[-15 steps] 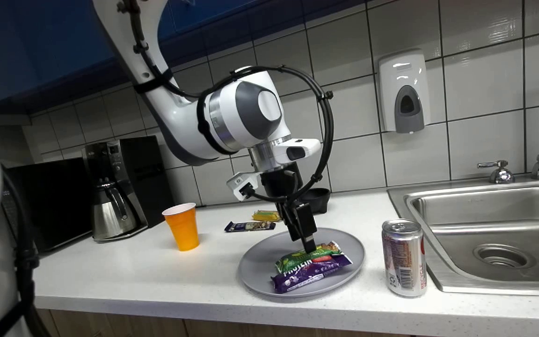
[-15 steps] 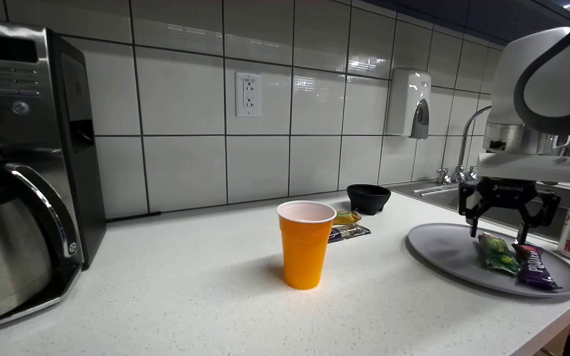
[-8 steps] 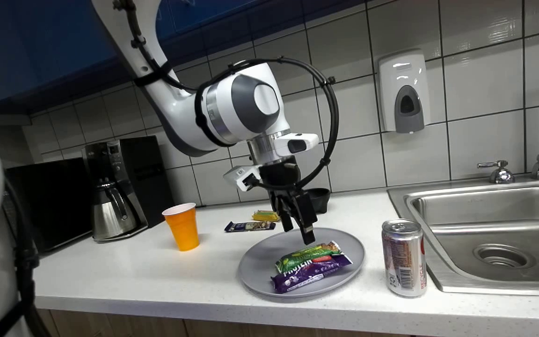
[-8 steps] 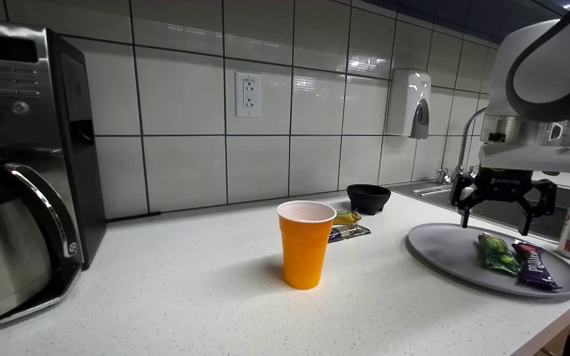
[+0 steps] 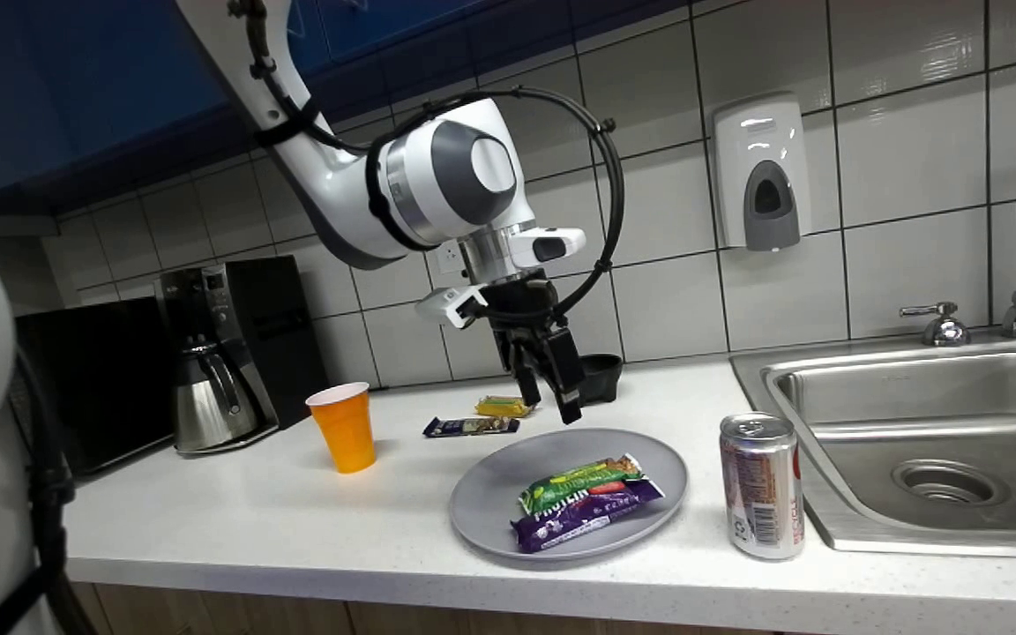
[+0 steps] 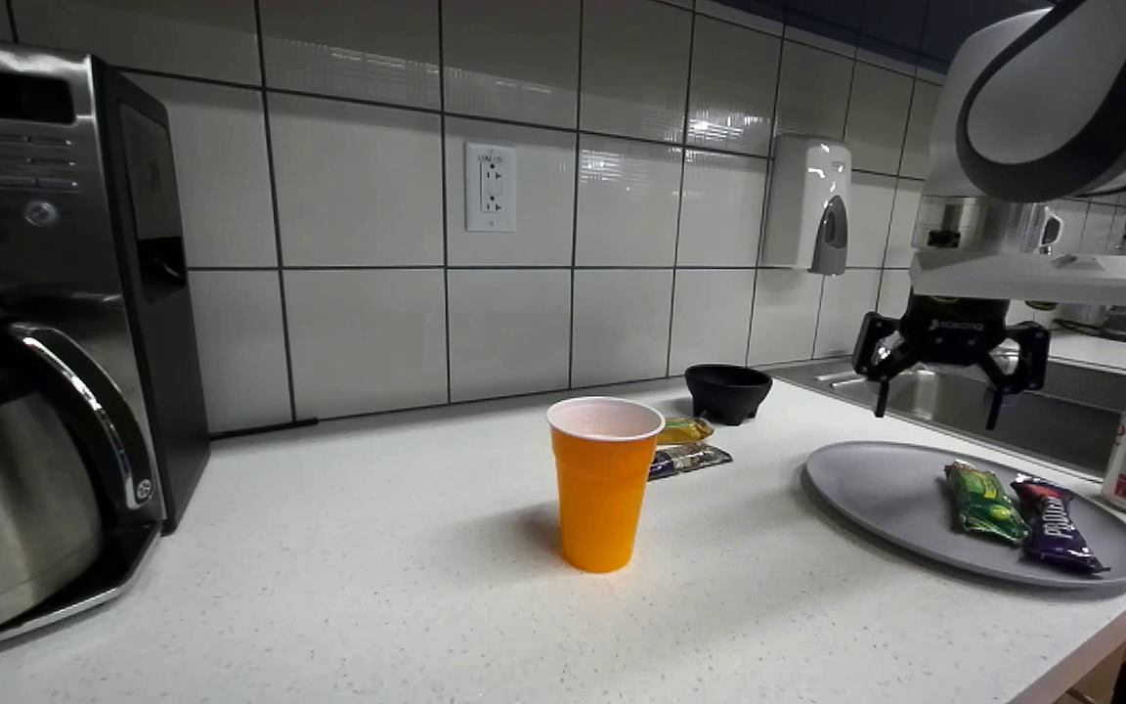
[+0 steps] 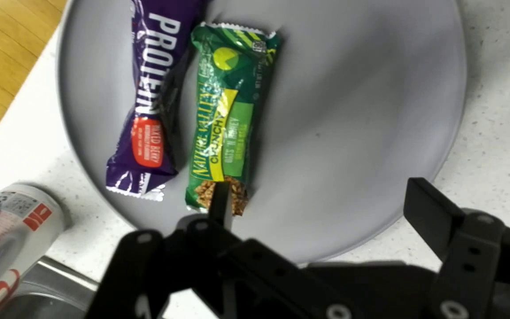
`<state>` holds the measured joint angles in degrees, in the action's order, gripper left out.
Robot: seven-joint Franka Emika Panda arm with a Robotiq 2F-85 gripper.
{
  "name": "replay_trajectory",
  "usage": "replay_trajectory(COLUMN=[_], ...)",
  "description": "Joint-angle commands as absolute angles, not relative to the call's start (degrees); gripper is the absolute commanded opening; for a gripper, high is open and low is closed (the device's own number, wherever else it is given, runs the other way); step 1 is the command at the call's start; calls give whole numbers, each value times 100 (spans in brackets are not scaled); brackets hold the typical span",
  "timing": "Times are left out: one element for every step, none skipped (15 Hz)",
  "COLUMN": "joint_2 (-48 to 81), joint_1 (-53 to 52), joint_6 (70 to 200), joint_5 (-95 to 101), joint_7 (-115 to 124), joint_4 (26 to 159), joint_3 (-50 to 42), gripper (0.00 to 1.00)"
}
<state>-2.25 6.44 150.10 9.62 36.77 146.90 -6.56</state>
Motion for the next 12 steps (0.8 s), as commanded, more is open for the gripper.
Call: replay_trajectory(joint_2=[-53, 18, 78, 154, 229, 328, 405, 494, 554, 581, 435, 498], joint_1=[524, 478, 437, 395, 350, 312, 281, 243, 213, 208, 191, 168], joint_6=[14763, 14788, 14803, 14810, 14808, 14820, 14822, 14820, 14826, 14875, 14976, 14977], joint_5=[745, 671, 610, 557, 493, 473, 430, 423, 402, 288, 504, 449], joint_7=[3600, 3615, 3631, 3669, 3665, 3696, 3689, 3696, 3639, 3319, 3620, 3544], joint_4=[14302, 14218, 14142, 14047, 13957, 13853, 13774, 13684, 13629, 13607, 13832, 13775], joint_3=[-480, -445, -420, -391, -379, -372, -371, -376, -385, -380, -458, -463], gripper=[100, 100, 100, 100, 100, 100, 100, 100, 100, 100, 100, 100])
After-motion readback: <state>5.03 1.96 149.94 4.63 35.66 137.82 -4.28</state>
